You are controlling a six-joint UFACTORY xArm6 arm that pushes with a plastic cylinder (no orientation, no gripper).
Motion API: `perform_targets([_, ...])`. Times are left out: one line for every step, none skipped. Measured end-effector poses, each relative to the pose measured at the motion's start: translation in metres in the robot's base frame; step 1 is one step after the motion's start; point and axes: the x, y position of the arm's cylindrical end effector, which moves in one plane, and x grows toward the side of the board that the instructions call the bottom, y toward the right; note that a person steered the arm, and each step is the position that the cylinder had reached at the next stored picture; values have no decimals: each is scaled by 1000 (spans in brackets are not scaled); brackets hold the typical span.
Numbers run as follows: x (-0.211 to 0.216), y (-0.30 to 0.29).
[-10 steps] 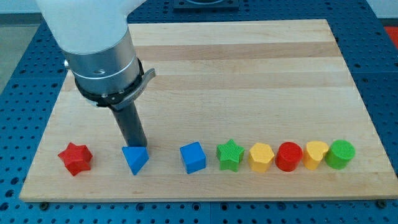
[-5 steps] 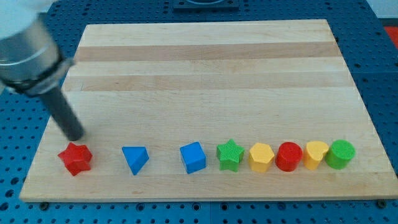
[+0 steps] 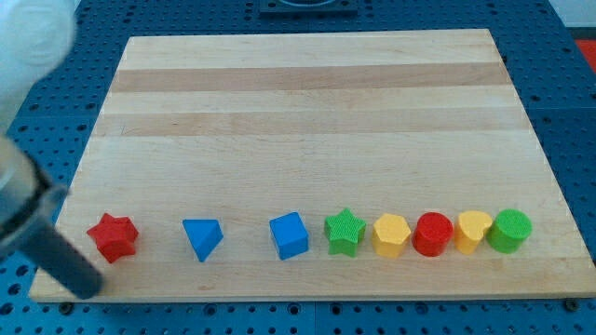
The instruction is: Move your arm closer to green star
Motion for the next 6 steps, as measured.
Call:
perform_targets([0, 67])
perform_targets([0, 133])
perform_targets([1, 188])
perform_targets([0, 233])
perform_targets([0, 261])
perform_targets([-2, 274])
